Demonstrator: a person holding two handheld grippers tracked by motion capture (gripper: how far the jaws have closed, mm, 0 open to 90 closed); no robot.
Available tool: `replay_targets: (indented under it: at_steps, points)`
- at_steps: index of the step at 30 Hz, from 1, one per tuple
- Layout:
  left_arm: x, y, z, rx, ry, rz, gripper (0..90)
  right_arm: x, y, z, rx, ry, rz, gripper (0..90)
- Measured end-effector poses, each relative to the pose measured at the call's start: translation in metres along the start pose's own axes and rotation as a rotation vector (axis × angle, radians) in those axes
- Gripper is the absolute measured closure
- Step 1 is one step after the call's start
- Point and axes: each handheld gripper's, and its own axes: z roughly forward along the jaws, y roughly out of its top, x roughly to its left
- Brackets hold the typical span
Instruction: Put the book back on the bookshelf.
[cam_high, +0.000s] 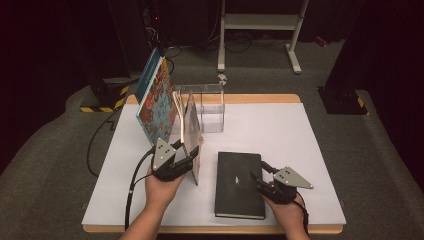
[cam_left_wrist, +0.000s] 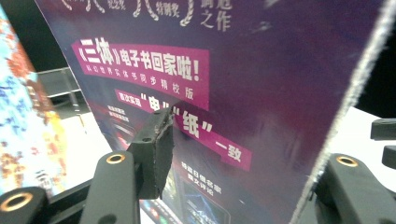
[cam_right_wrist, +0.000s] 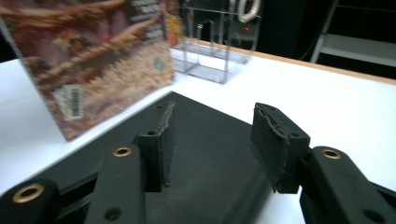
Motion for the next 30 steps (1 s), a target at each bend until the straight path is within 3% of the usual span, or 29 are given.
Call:
replay_targets:
  at_steps: [5,13,21,30]
  points:
    - [-0.005,-0.001,0.0,-0.018,0.019,0.034,48.9,-0.01,-0.003,-0.004,-0.013,-0.02,0.034,50.3]
    - [-0.007,0.001,0.0,-0.029,0.028,0.075,64.0,-0.011,-0.003,-0.005,-0.026,-0.029,0.071,50.6]
    - [0.003,0.005,-0.006,-0.049,0.052,0.065,81.8,-0.01,-0.005,-0.003,-0.015,-0.033,0.073,50.8]
    - [0.014,0.008,-0.009,-0.04,-0.014,0.017,83.2,-0.014,-0.009,-0.003,0.0,-0.035,0.071,50.0]
